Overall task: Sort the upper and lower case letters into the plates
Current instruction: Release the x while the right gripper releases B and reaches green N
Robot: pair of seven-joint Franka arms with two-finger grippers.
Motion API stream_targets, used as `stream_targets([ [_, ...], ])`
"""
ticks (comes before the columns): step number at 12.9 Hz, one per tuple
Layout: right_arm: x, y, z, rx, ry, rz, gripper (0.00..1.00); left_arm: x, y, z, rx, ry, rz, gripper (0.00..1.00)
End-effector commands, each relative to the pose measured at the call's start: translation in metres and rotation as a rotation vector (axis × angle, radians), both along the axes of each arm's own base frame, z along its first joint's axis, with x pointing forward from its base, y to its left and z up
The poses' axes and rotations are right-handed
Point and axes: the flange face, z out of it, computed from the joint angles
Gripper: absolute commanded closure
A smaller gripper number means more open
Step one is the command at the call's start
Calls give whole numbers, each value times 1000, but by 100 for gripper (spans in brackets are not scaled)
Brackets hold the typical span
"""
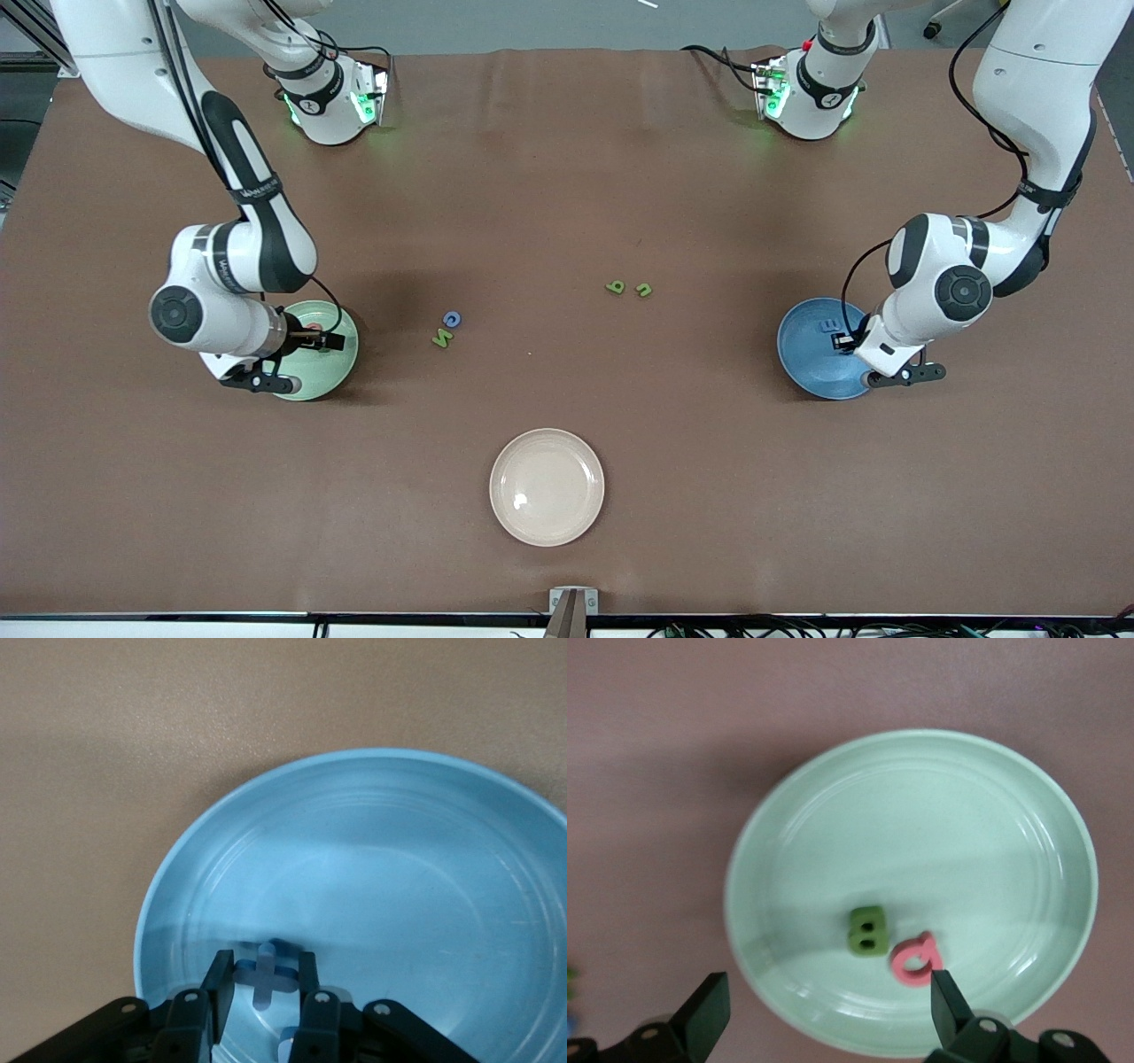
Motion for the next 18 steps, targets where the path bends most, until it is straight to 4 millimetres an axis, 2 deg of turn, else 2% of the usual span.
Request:
stream_targets([
  [1, 2, 50, 21, 54, 14, -95, 0, 2, -2, 0, 9, -14, -6, 82],
  [5, -8, 129, 18, 34, -50, -200, 0, 0, 0, -8, 5, -2, -3, 80],
  [6, -11, 146, 11, 26, -65, -233, 0, 1, 0, -7, 6, -5, -2, 79],
  [7, -15, 159, -1, 18, -80, -266, 0, 2, 0, -3, 7, -9, -3, 67],
  [8, -21, 168, -16, 11, -92, -267, 0, 4, 0, 4, 10, -22, -10, 32],
  [9, -29, 170, -33, 7, -111, -267, 0, 8, 1, 20, 18, -43, -14, 10],
  [11, -44, 170, -59, 4, -160, -265, 0, 11, -9, 56, 38, -62, -32, 2],
  [13, -51, 176, -71, -1, -162, -258, 6, 8, -39, 89, 45, -51, -50, 1],
  [14, -52, 178, -75, -5, -160, -277, 7, 3, -64, 103, 45, -41, -24, 1],
  [16, -57, 190, -78, -14, -157, -317, 8, -5, -111, 117, 38, -39, 38, 1],
  [18, -58, 192, -79, -20, -151, -350, 10, -14, -165, 125, 12, -60, 132, 1],
])
